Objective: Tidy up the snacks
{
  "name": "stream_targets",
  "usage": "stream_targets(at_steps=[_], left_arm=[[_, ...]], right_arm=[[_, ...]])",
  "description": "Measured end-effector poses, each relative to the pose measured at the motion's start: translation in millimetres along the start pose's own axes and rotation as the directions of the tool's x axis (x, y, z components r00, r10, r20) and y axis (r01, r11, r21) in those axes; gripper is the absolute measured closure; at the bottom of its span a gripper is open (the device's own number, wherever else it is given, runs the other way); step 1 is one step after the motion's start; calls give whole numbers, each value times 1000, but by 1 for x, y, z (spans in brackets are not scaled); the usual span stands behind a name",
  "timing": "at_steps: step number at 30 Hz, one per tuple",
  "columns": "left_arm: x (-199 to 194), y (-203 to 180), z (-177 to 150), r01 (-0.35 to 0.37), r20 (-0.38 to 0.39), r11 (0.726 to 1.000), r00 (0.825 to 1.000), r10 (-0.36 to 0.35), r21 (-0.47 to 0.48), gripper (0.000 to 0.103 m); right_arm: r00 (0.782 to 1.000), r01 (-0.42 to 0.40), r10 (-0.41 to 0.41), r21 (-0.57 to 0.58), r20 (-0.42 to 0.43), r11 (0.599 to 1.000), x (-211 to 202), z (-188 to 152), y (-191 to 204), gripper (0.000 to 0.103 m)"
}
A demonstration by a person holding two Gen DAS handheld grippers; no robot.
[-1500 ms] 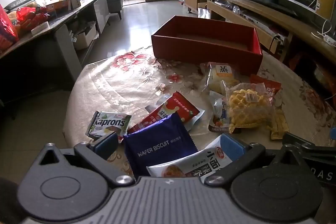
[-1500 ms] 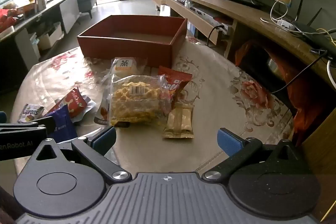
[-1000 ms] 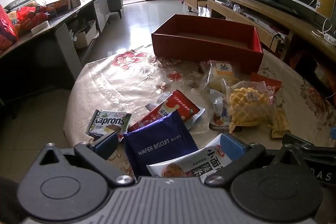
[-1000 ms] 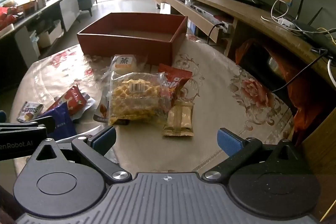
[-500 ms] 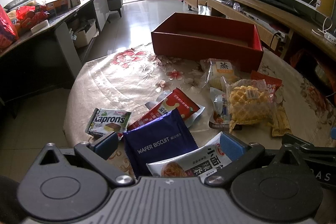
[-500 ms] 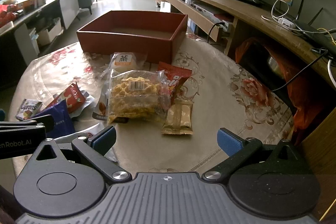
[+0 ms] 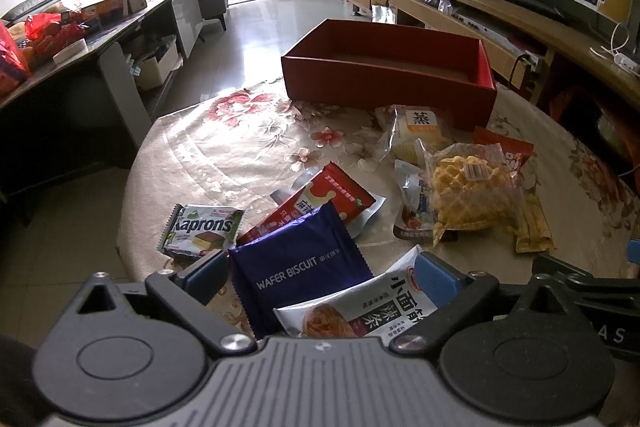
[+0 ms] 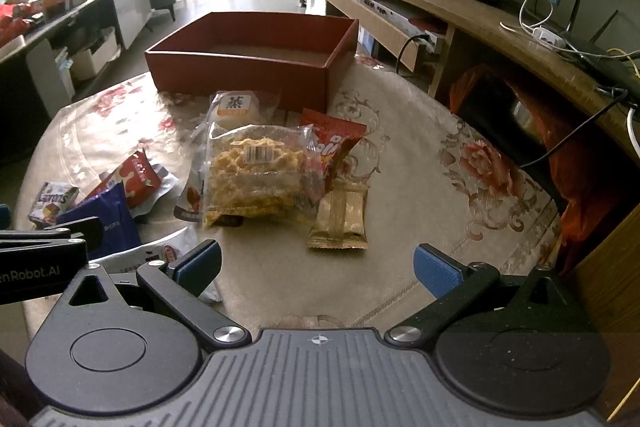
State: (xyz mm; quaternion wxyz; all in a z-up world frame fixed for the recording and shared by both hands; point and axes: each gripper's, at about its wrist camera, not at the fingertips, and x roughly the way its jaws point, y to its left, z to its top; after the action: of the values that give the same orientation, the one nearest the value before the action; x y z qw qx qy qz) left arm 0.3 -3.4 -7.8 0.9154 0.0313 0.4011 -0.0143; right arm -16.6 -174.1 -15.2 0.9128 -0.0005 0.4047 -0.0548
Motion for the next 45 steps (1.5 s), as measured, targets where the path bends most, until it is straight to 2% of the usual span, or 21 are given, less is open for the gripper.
stream_targets(at_steps=[16, 19, 24, 27, 30, 34, 37, 39, 41, 43, 45], left_arm=[[7, -7, -4, 12, -24, 999, 1000, -11, 47, 5], [9, -9, -5, 48, -43, 996, 998, -45, 77, 5], [22, -11, -4, 148, -106, 982, 985, -136, 119, 5], [32, -16, -4, 185, -136, 964, 978, -161, 188, 5], [40, -23, -3, 252, -181, 935, 961, -211, 248, 4], [54, -36, -3, 314, -231, 881, 942, -243, 353, 4], [66, -48, -7, 339, -266, 831, 934, -240, 440, 4], [75, -55, -10, 345, -294, 809, 929, -224, 475, 5], [79, -55, -12, 354, -309, 805, 924, -224, 477, 4], [77, -53, -13, 370, -334, 814, 914, -231, 448, 5], [71, -51, -18, 382, -344, 821, 907, -244, 424, 13]], right_arm=[[999, 0, -1, -18, -34, 1000, 6, -4, -1, 0], [999, 3, -5, -28, -45, 1000, 8, -4, -2, 0], [997, 4, -5, -20, -71, 1000, 12, -6, -9, 0], [996, 8, -11, -33, -89, 999, 18, -6, -10, 0], [993, -2, -3, -40, -115, 999, 25, -6, -13, 0], [990, -1, -3, -24, -144, 1000, 30, -6, -20, 0], [989, -26, 26, 2, -149, 1000, 29, -5, -25, 0], [988, -34, 35, 6, -148, 999, 28, -5, -26, 0], [987, -45, 45, 7, -152, 999, 29, -4, -26, 0], [986, -62, 64, 13, -157, 998, 29, -3, -27, 0], [985, -78, 80, 20, -155, 997, 28, -1, -27, 0]])
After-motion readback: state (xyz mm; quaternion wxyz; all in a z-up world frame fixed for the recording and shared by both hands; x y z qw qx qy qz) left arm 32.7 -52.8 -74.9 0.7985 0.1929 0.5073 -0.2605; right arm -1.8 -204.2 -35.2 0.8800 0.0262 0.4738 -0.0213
